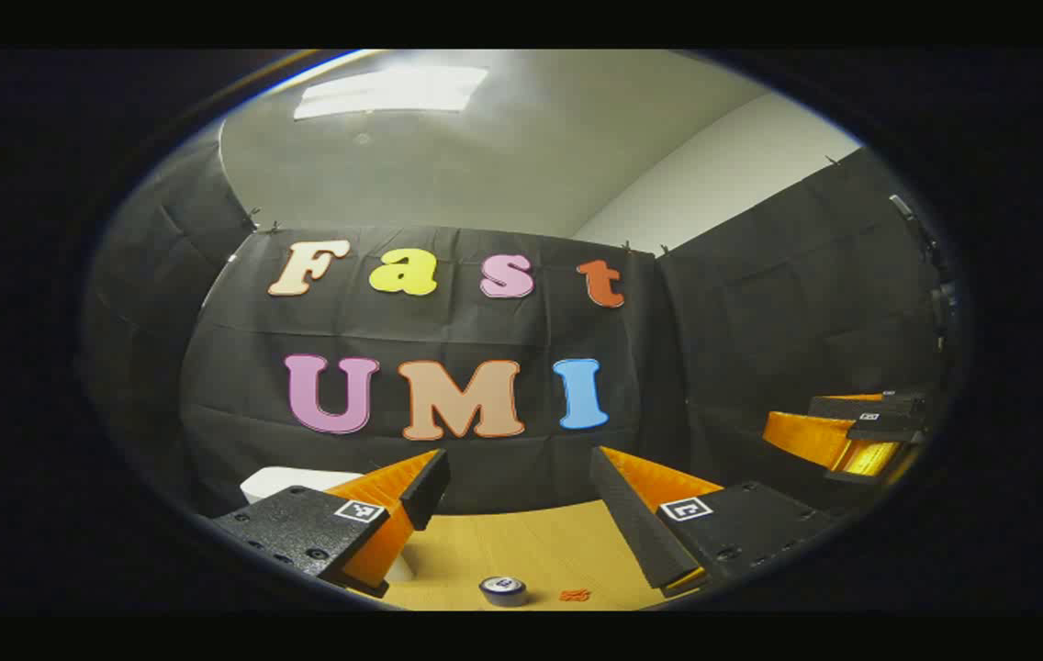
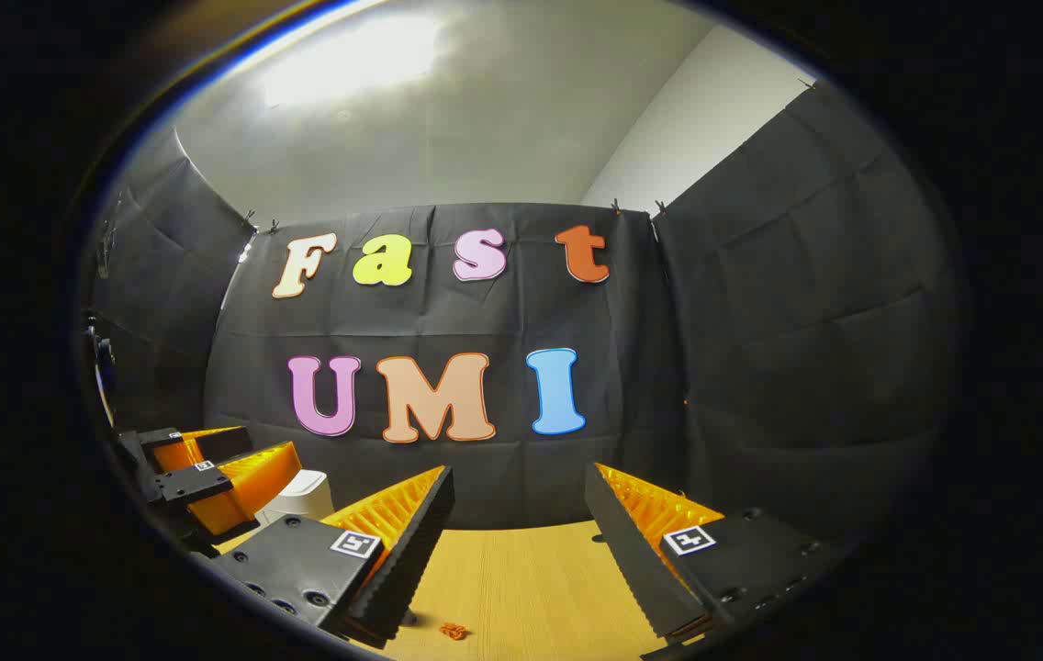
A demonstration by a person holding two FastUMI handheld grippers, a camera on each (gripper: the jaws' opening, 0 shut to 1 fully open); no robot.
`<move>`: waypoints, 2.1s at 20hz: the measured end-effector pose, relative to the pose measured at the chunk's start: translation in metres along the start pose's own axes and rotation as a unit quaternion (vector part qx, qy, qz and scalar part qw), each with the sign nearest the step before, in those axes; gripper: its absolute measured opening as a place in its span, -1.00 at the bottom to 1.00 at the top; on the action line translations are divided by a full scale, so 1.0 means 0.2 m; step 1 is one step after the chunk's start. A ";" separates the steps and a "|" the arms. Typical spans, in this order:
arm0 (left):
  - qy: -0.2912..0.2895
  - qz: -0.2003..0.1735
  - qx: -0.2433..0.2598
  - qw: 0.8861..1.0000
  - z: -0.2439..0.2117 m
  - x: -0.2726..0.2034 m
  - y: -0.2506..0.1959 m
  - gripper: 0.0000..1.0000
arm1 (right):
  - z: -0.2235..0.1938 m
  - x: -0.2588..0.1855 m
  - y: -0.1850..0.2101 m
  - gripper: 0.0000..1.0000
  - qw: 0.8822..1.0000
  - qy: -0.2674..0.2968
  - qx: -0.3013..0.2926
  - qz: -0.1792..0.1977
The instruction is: Press the lid of the desktop garbage bin to open it, pick up the crumpled paper on the desktop and throw it into the bin, then pick up the pop can on the desktop and drop it into the bin, and finally close the garbage bin lid.
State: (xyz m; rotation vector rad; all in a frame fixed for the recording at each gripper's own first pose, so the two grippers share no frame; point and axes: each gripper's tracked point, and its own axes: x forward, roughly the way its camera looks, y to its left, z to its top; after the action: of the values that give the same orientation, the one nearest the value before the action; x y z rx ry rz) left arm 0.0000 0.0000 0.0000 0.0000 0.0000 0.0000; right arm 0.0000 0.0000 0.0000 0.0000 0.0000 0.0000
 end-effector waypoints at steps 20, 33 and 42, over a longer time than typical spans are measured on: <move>0.010 0.065 0.015 0.998 -0.01 0.00 -0.04 0.85 | 0.01 0.11 -0.05 0.91 0.997 -0.019 0.002 0.070; 0.031 0.128 0.023 0.991 -0.04 -0.09 0.09 0.87 | -0.06 0.17 0.04 0.91 0.991 0.010 0.039 0.126; 0.025 0.129 0.033 0.991 -0.03 -0.07 0.38 0.87 | -0.05 0.14 0.22 0.91 0.995 0.002 0.016 0.101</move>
State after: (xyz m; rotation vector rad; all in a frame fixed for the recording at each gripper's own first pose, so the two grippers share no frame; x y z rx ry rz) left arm -0.0149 0.0759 -0.0054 0.0657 0.0498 0.2587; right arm 0.0273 0.0436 -0.0107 0.0320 0.0032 0.2015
